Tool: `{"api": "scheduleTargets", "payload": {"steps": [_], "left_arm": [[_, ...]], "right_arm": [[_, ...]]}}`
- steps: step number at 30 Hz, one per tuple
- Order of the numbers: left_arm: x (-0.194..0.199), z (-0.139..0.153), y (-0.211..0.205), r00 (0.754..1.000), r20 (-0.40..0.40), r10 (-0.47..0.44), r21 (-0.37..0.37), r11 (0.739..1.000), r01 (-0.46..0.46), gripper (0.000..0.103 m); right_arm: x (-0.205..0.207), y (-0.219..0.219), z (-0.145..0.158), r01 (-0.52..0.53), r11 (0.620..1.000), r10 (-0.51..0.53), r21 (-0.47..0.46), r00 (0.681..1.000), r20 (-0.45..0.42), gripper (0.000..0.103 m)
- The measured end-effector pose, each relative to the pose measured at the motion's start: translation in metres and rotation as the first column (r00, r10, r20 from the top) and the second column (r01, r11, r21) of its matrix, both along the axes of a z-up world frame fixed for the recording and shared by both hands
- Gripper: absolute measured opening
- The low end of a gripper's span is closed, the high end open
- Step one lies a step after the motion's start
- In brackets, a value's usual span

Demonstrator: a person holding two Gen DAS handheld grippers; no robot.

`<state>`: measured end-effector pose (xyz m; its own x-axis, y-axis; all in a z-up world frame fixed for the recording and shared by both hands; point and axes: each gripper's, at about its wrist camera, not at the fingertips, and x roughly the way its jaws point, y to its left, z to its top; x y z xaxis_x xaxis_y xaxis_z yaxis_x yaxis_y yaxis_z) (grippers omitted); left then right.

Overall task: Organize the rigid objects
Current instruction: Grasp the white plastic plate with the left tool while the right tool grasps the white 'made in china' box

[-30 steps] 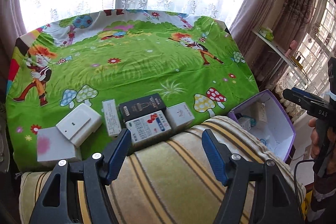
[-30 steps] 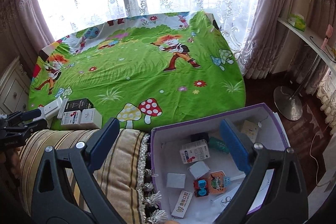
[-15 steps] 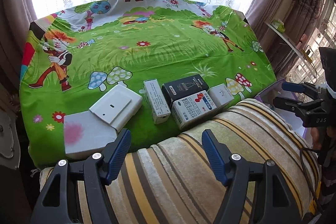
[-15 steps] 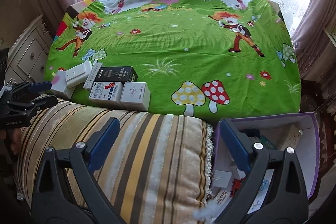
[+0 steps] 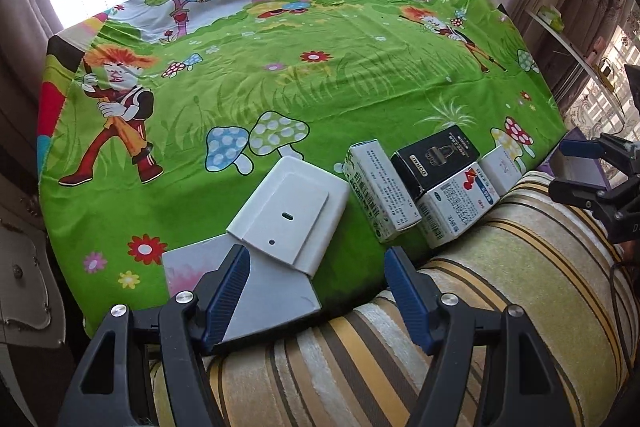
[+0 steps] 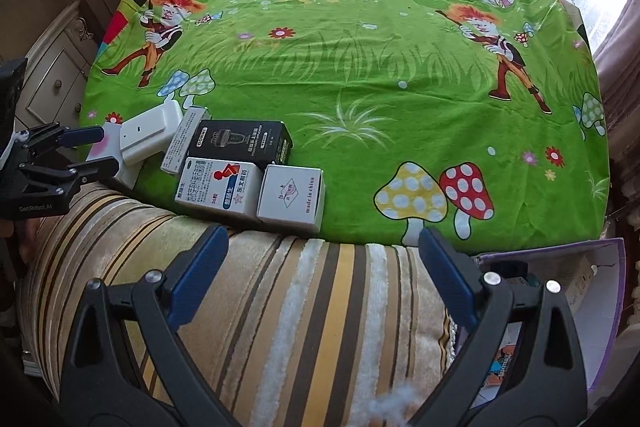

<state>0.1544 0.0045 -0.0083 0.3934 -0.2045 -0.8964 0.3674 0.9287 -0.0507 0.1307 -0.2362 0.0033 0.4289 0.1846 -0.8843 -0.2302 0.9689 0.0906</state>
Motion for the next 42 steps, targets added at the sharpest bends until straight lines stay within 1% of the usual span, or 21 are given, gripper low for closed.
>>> {"api": "scheduleTargets", "payload": {"steps": [4, 9, 14, 18, 20, 25, 27, 30, 32, 42], "left_arm": [[0.015, -0.011, -0.003, 0.999, -0.021, -0.041, 0.046, 0.998, 0.042, 0.071], [0.032, -0.019, -0.002, 0.998, -0.025, -0.061, 0.069, 0.996, 0.063, 0.072], [0.044, -0.024, -0.005, 0.996, -0.043, -0.082, 0.066, 0.994, 0.085, 0.073], [0.05, -0.032, -0.009, 0.993, -0.065, -0.103, 0.073, 0.992, 0.107, 0.074], [0.053, -0.036, -0.011, 0.992, -0.078, -0.102, 0.073, 0.991, 0.108, 0.074], [0.057, -0.041, -0.017, 0.989, -0.08, -0.128, 0.09, 0.987, 0.135, 0.073], [0.058, -0.041, -0.019, 0.987, -0.076, -0.138, 0.088, 0.986, 0.145, 0.07], [0.063, -0.042, -0.02, 0.987, -0.076, -0.14, 0.078, 0.986, 0.146, 0.068], [0.065, -0.042, -0.02, 0.988, -0.075, -0.136, 0.073, 0.987, 0.141, 0.067], [0.071, -0.032, -0.02, 0.994, -0.046, -0.095, 0.051, 0.994, 0.097, 0.066]], "right_arm": [[0.009, 0.011, -0.008, -0.027, 0.999, 0.026, -0.034, 0.999, -0.02, 0.097], [0.02, 0.016, -0.016, -0.034, 0.998, 0.032, -0.047, 0.999, -0.043, 0.097], [0.029, 0.017, -0.027, -0.037, 0.998, 0.033, -0.05, 0.997, -0.077, 0.089], [0.035, 0.018, -0.035, -0.04, 0.998, 0.034, -0.055, 0.994, -0.101, 0.087], [0.038, 0.018, -0.039, -0.038, 0.998, 0.031, -0.058, 0.993, -0.11, 0.083], [0.045, 0.019, -0.046, -0.04, 0.997, 0.032, -0.06, 0.991, -0.13, 0.076], [0.047, 0.019, -0.049, -0.039, 0.997, 0.03, -0.061, 0.99, -0.137, 0.072], [0.049, 0.019, -0.053, -0.037, 0.997, 0.027, -0.063, 0.988, -0.149, 0.059], [0.051, 0.017, -0.054, -0.027, 0.998, 0.018, -0.063, 0.989, -0.15, 0.047], [0.045, 0.006, -0.046, 0.01, 1.0, -0.012, -0.025, 0.994, -0.105, 0.046]]}}
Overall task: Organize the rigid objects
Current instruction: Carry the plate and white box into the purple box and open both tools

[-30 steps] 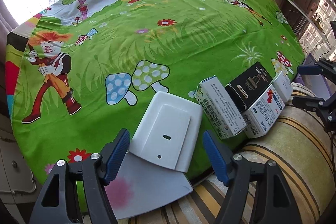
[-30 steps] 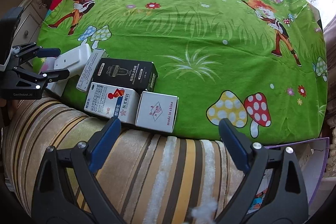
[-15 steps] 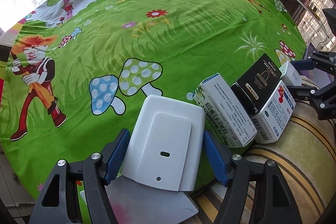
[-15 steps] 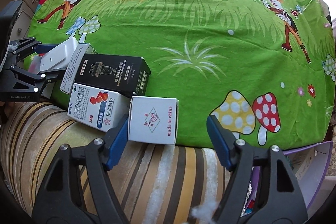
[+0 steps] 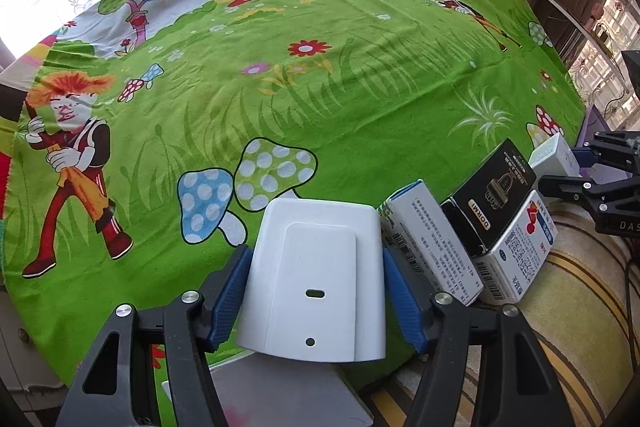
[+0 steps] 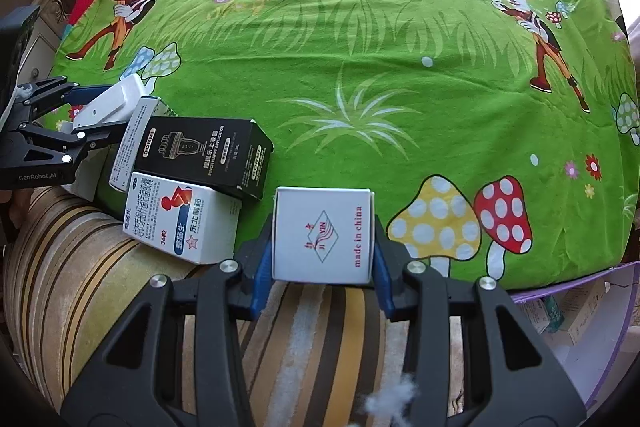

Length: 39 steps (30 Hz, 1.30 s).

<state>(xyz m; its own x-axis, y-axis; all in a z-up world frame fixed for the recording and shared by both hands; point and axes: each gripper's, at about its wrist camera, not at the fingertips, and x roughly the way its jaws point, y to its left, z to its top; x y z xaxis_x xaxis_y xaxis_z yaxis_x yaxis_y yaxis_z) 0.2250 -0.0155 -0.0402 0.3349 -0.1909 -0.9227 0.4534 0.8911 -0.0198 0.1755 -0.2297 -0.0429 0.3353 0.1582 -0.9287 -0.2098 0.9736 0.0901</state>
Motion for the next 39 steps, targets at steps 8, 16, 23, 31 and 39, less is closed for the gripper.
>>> {"api": "scheduleTargets", "payload": {"steps": [8, 16, 23, 31, 39], "left_arm": [[0.004, 0.01, 0.0, 0.999, 0.026, 0.043, -0.013, 0.999, -0.043, 0.065], [0.004, 0.024, 0.001, 0.995, 0.06, 0.078, -0.013, 0.997, -0.077, 0.065], [-0.004, 0.046, -0.008, 0.991, 0.106, 0.082, -0.031, 0.996, -0.08, 0.065], [-0.025, 0.066, -0.051, 0.992, 0.128, 0.009, -0.067, 0.998, 0.0, 0.065], [-0.049, 0.075, -0.11, 0.988, 0.122, -0.09, -0.098, 0.99, 0.103, 0.065]], "right_arm": [[-0.005, -0.017, 0.01, 0.047, 0.998, -0.049, 0.045, 0.998, 0.045, 0.046], [-0.012, -0.027, 0.019, 0.07, 0.996, -0.074, 0.054, 0.994, 0.083, 0.046], [-0.022, -0.04, 0.028, 0.088, 0.994, -0.095, 0.069, 0.99, 0.109, 0.046], [-0.044, -0.073, 0.036, 0.143, 0.985, -0.154, 0.092, 0.98, 0.125, 0.046], [-0.073, -0.123, 0.041, 0.235, 0.966, -0.248, 0.104, 0.959, 0.138, 0.046]]}}
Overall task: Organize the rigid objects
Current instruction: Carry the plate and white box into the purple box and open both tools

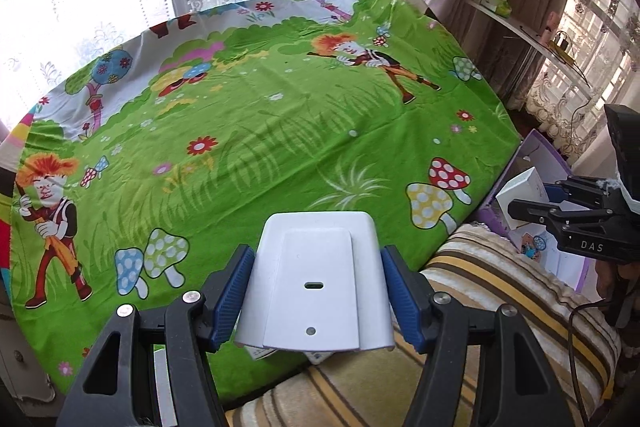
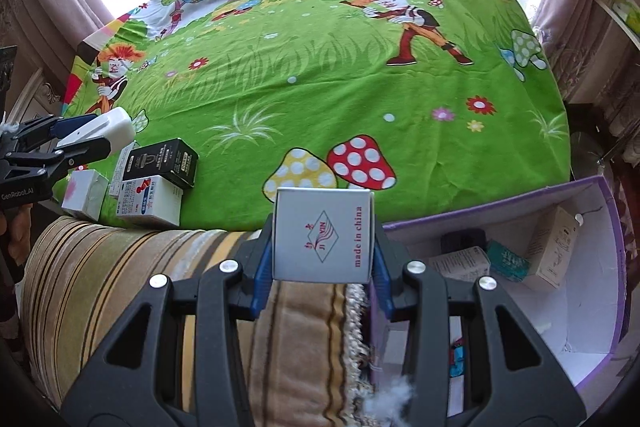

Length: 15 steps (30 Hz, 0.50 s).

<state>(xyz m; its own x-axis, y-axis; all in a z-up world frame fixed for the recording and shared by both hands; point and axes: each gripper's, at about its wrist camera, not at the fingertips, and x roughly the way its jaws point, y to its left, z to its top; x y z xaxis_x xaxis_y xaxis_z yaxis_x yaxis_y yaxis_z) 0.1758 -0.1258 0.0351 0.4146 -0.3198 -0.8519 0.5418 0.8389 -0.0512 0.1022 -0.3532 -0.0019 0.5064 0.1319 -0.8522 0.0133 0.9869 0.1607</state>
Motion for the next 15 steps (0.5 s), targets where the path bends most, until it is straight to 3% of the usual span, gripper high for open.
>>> {"api": "scheduleTargets", "payload": {"steps": [15], "left_arm": [[-0.049, 0.0, -0.124, 0.974, -0.024, -0.223, -0.008, 0.975, 0.223, 0.065]], "right_arm": [[-0.062, -0.111, -0.01, 0.225, 0.974, -0.225, -0.002, 0.974, -0.003, 0.046]]}}
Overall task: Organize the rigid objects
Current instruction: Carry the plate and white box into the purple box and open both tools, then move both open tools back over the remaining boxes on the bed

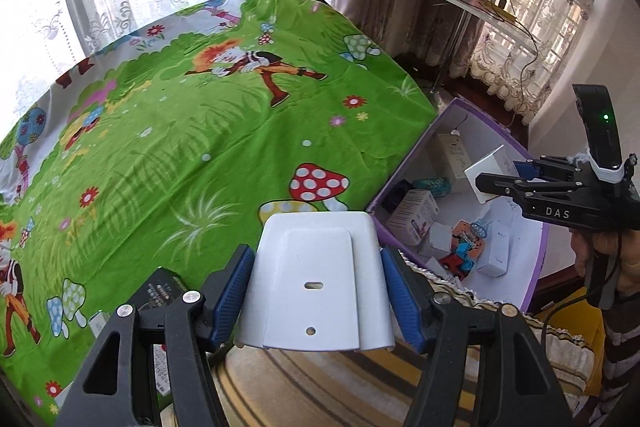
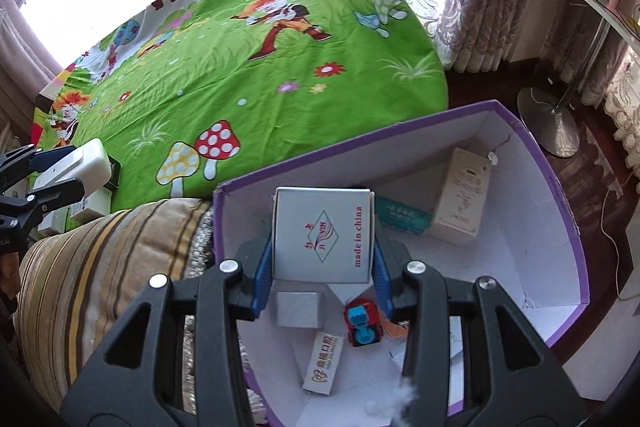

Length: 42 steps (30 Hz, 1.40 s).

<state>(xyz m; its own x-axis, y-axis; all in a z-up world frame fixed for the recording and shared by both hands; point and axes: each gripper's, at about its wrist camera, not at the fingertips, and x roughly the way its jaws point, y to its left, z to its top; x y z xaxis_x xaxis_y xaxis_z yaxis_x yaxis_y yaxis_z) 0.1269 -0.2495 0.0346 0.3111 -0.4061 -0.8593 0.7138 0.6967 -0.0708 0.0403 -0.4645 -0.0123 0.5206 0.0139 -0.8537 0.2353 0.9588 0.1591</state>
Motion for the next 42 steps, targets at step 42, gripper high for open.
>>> {"api": "scheduleTargets", "payload": {"steps": [42], "left_arm": [[-0.028, -0.019, -0.044, 0.991, -0.115, -0.064, -0.047, 0.997, 0.059, 0.069]], "right_arm": [[-0.036, -0.063, -0.018, 0.138, 0.99, -0.137, 0.011, 0.99, -0.026, 0.062]]}}
